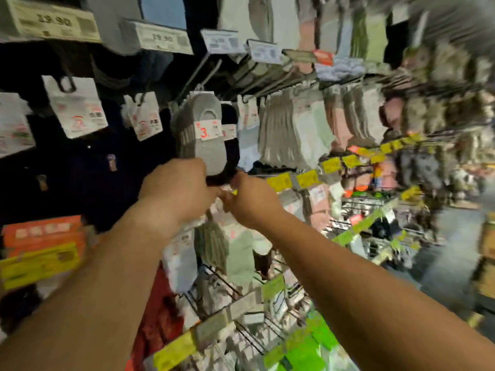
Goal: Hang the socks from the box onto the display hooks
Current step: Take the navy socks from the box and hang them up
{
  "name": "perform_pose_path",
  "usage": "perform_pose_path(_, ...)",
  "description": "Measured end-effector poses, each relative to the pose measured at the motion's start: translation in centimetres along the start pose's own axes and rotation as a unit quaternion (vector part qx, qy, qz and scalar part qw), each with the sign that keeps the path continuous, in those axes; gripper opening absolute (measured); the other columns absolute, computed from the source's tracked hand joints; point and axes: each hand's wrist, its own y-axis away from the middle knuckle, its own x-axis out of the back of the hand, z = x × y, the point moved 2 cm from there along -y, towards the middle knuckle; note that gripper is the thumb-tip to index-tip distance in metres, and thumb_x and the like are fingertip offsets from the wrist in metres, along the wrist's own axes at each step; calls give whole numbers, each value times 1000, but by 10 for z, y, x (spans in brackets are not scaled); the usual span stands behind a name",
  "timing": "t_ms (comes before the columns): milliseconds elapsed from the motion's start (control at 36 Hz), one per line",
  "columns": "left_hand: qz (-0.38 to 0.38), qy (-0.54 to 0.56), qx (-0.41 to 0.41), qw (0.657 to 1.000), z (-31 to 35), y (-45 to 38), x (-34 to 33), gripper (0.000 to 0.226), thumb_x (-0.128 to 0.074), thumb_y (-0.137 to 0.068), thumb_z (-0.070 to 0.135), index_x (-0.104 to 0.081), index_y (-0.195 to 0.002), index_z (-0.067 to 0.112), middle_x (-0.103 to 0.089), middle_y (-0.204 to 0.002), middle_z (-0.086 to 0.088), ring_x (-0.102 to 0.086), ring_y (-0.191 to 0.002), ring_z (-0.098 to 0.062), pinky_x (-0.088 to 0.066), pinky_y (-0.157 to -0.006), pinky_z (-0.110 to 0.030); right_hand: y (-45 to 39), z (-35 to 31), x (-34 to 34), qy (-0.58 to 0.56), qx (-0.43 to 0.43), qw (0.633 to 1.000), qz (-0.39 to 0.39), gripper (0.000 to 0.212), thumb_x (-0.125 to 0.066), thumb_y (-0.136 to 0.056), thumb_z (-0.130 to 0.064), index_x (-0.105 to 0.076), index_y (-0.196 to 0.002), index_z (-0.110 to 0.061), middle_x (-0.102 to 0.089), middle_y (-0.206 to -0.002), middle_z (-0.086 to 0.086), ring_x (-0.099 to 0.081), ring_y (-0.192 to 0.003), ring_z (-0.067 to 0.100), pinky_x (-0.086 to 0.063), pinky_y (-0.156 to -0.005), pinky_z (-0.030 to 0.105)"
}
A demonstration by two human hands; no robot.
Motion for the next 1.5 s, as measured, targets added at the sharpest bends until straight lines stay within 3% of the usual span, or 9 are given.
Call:
perform_pose_path(56, -43, 20, -45, 998, 51, -4, -38, 40, -62, -88, 58, -63, -100, 19, -67, -111, -9, -64, -101, -35, -49, -73, -35, 26, 57, 12, 29, -53, 998, -9, 43, -56, -96, -45, -56, -119, -8, -64, -118, 16, -59, -111, 36, -45, -80, 37)
perform_pose_path(167, -127, 71, -125, 981, 165, -4, -106, 41, -60, -93, 51, -66, -115, 17, -66, -124, -11, -63, -112, -32, -47, -80, -33, 90, 174, 52, 75, -172, 981, -51, 42, -53, -98, -44, -56, -121, -9, -64, -120, 17, -60, -111, 36, -47, -80, 35)
perform_pose_path(333, -214, 151, -213, 941, 342, -1, -180, 34, -61, -89, 54, -55, -86, 21, -67, -107, -11, -64, -99, -32, -48, -74, -34, 176, 326, 134, 115, -316, 941, -37, 28, -54, -96, -43, -48, -79, -21, -66, -105, 16, -63, -100, 34, -38, -68, 33)
perform_pose_path(389, -226, 175, -238, 928, 393, 7, -194, 34, -62, -89, 51, -54, -78, 19, -69, -104, -12, -64, -99, -33, -43, -68, -32, 202, 366, 158, 131, -362, 922, -25, 25, -55, -94, -43, -58, -94, -19, -68, -109, 16, -63, -103, 36, -41, -70, 35)
perform_pose_path(444, -249, 197, -257, 913, 439, 14, -212, 34, -61, -91, 50, -57, -84, 17, -68, -105, -11, -63, -102, -32, -44, -71, -33, 226, 402, 175, 140, -406, 903, -18, 34, -53, -95, -42, -59, -112, -13, -66, -116, 16, -60, -108, 37, -47, -78, 37)
perform_pose_path(583, -306, 219, -288, 881, 533, 16, -264, 35, -59, -92, 51, -62, -98, 17, -66, -101, -6, -62, -100, -30, -51, -79, -37, 256, 489, 198, 122, -509, 852, 17, 42, -53, -95, -50, -57, -110, -11, -66, -113, 13, -60, -106, 34, -46, -77, 35)
perform_pose_path(917, -344, 240, -297, 858, 670, -68, -371, 35, -58, -95, 49, -60, -110, 17, -65, -119, -8, -60, -111, -33, -53, -88, -38, 210, 647, 196, 100, -587, 801, 53, 40, -52, -96, -47, -54, -116, -12, -65, -117, 11, -60, -110, 31, -48, -83, 35)
perform_pose_path(1194, -337, 270, -302, 850, 802, -160, -441, 31, -57, -94, 52, -59, -110, 25, -68, -111, 0, -62, -107, -28, -53, -87, -37, 160, 794, 220, 81, -625, 773, 74, 39, -52, -96, -49, -54, -117, -16, -63, -119, 7, -59, -112, 28, -49, -89, 35)
perform_pose_path(1500, -353, 258, -279, 855, 978, -255, -530, 38, -56, -96, 53, -58, -120, 24, -65, -120, 1, -60, -113, -26, -50, -83, -33, 109, 1005, 271, 74, -611, 788, 29, 39, -52, -96, -46, -54, -119, -16, -64, -120, 5, -60, -110, 27, -49, -86, 33)
